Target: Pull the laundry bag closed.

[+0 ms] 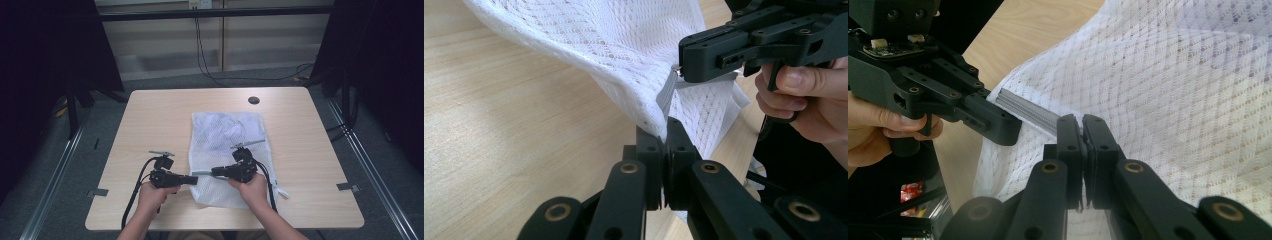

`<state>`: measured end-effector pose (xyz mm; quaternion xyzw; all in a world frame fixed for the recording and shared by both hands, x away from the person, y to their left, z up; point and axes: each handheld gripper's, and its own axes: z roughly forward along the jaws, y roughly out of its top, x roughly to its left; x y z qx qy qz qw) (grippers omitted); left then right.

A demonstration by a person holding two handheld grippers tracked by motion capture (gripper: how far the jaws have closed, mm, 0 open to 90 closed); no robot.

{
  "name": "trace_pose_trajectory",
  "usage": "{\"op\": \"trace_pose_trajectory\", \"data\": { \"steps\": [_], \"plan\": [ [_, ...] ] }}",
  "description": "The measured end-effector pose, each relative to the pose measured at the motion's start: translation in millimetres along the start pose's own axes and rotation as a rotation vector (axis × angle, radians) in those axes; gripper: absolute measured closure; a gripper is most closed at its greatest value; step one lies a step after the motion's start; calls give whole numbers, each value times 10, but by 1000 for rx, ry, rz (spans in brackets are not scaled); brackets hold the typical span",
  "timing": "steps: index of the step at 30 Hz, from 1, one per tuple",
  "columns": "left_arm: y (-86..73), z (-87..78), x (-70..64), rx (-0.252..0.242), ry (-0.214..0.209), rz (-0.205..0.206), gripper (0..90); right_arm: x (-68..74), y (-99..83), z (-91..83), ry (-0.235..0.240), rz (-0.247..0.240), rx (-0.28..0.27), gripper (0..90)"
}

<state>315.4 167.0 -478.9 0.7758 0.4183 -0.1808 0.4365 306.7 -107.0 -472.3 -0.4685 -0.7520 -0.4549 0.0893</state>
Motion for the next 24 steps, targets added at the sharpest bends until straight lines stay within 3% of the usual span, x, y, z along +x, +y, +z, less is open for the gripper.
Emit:
{"op": "trace_pose_trajectory", "data": {
  "steps": [16, 20, 24],
  "plan": [
    [-1, -19, 6, -4, 11, -6, 882, -27, -7, -29, -6, -3, 2, 866],
    [-3, -47, 27, -5, 16, 9, 882, -67, -19, -53, -3, 14, 0, 866],
    [-5, -37, 16, -6, 6, -9, 882, -68, -21, -57, -6, 10, 3, 866]
  ]
}}
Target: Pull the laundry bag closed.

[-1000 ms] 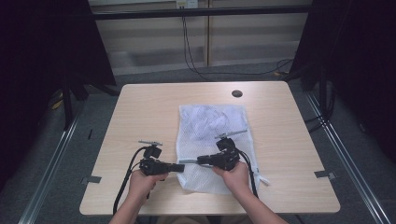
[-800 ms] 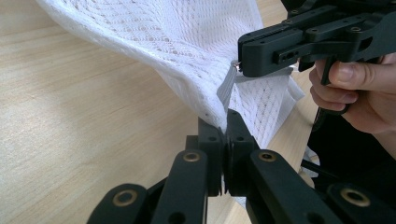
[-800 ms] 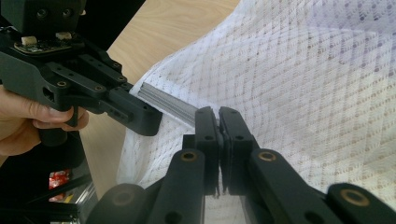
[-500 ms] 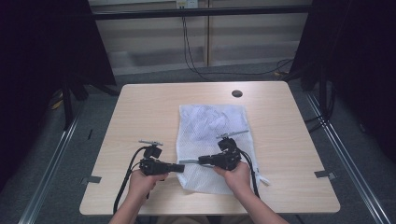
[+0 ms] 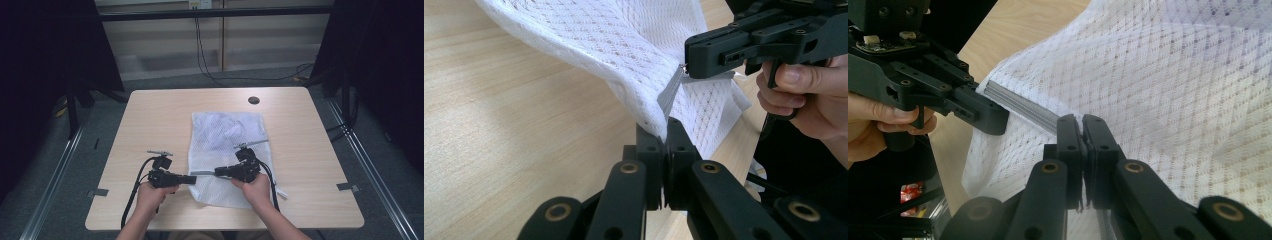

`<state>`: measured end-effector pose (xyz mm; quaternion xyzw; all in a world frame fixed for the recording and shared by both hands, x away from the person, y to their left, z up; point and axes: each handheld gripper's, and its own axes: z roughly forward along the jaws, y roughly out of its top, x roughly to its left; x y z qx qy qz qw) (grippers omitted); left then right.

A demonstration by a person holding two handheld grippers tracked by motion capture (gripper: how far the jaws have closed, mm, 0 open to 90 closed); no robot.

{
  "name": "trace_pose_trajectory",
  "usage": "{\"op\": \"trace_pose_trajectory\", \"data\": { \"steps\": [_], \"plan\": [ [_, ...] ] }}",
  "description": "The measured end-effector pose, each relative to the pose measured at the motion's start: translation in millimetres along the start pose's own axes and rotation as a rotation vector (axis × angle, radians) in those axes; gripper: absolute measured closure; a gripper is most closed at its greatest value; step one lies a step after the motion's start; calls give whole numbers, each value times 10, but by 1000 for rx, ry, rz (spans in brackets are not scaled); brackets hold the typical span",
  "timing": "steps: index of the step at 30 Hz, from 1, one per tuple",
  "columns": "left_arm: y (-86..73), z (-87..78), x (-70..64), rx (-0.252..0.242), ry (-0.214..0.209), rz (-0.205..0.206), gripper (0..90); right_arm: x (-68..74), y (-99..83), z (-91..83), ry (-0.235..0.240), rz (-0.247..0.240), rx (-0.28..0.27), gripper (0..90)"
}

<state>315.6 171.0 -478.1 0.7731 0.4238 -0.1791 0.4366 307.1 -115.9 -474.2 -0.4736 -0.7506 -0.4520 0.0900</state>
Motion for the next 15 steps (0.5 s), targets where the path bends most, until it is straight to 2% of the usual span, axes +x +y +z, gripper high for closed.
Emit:
{"op": "trace_pose_trajectory", "data": {
  "steps": [15],
  "plan": [
    [1, 3, 3, 8, 2, 5, 882, 13, -4, -14, -5, -17, 0, 866]
  ]
}}
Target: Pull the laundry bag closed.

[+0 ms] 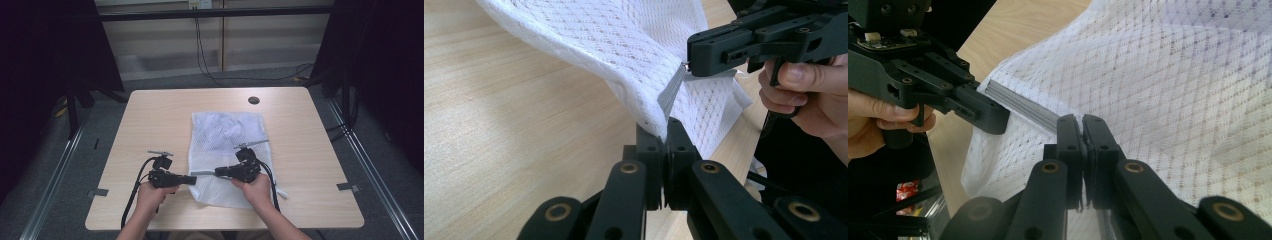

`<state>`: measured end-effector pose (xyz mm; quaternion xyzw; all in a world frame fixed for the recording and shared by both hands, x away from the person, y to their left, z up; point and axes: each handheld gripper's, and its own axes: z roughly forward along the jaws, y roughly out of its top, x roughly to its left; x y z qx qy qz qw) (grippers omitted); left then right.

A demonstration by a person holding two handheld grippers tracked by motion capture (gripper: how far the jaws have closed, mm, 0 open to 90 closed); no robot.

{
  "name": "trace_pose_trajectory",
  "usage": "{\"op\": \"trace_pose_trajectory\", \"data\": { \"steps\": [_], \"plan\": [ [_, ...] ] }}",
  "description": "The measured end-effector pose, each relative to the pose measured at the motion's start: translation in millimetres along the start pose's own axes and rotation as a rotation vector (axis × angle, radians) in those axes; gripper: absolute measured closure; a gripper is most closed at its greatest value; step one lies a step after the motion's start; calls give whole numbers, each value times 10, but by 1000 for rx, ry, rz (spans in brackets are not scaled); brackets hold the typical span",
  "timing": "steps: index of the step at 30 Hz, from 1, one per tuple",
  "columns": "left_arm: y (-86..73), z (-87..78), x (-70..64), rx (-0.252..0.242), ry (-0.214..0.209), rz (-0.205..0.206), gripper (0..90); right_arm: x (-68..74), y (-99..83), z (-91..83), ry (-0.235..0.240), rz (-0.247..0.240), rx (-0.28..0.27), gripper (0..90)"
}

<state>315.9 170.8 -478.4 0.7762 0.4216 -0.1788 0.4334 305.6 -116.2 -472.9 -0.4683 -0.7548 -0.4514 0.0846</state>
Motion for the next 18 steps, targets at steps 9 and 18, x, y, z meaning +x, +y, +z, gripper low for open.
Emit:
{"op": "trace_pose_trajectory", "data": {
  "steps": [9, 18],
  "plan": [
    [0, 1, -1, 0, -3, -1, 882, 1, -2, -11, 2, 2, 1, 867],
    [-6, -28, 20, -8, -7, -12, 882, -48, -9, -50, -12, 13, -6, 867]
  ]
}}
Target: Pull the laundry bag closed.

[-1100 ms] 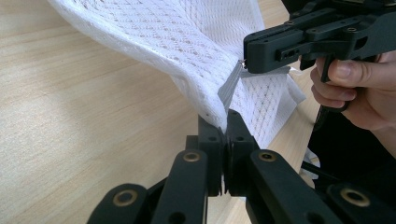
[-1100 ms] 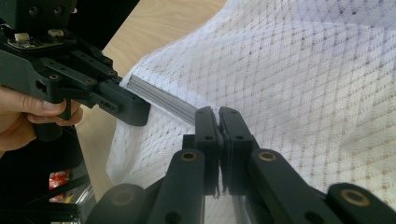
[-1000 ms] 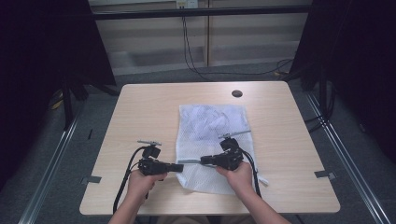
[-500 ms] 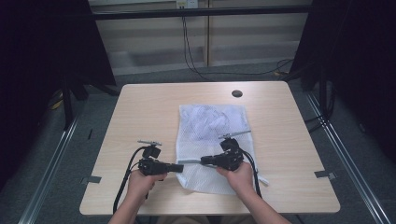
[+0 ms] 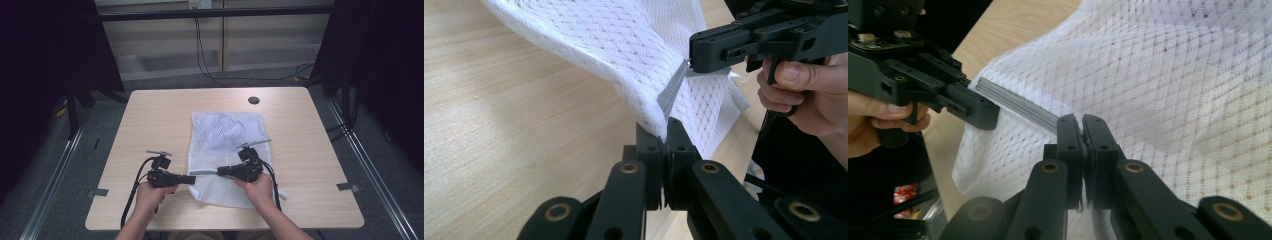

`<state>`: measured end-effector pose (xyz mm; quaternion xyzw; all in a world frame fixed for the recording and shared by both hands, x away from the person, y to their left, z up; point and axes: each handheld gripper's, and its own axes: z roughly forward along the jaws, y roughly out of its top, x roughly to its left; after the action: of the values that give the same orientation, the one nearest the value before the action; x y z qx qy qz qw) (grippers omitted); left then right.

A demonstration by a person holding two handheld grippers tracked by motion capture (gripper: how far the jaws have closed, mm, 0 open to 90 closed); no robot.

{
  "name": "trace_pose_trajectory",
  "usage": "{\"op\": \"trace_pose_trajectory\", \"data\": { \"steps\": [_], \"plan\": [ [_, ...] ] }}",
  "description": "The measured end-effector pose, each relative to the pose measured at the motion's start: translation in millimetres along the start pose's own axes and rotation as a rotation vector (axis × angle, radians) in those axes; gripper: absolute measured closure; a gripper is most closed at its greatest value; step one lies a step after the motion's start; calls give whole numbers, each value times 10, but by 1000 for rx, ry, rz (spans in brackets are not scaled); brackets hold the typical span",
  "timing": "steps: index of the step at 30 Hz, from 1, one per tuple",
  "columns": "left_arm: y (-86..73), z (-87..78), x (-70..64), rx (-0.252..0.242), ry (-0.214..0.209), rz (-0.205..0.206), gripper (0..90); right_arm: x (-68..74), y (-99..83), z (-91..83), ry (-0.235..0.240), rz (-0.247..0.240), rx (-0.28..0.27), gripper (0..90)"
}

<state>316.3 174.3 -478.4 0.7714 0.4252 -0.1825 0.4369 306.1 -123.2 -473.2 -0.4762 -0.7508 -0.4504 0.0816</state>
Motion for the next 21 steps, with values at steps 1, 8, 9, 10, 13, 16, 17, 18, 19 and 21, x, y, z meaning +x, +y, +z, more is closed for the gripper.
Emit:
{"op": "trace_pose_trajectory", "data": {
  "steps": [1, 8, 9, 10, 13, 16, 17, 18, 19, 21],
  "plan": [
    [0, 1, 1, 0, -1, 0, 882, -5, -3, -7, 0, 0, 2, 867],
    [4, 2, -1, 0, -7, 4, 882, -10, -4, -21, 7, 0, 6, 867],
    [4, 2, -2, 0, -7, 4, 882, -8, -3, -21, 6, -2, 8, 867],
    [3, 0, -4, -2, -4, 3, 882, -9, -2, -23, 6, -4, 9, 867],
    [1, -29, 0, -7, -5, -6, 882, -35, -4, -43, -21, -8, 15, 867],
    [-4, -43, 17, -6, 1, 0, 882, -72, -15, -67, -11, 5, 7, 867],
    [-6, -41, 14, -7, 1, -5, 882, -70, -16, -71, -14, 2, 9, 867],
    [-4, -41, 16, -7, 2, 0, 882, -68, -16, -75, -15, 1, 9, 866],
    [-3, -42, 16, -8, 1, -1, 882, -65, -14, -78, -15, 0, 9, 867],
    [-2, -41, 14, -9, 1, -2, 882, -69, -13, -83, -11, 2, 7, 867]
  ]
}}
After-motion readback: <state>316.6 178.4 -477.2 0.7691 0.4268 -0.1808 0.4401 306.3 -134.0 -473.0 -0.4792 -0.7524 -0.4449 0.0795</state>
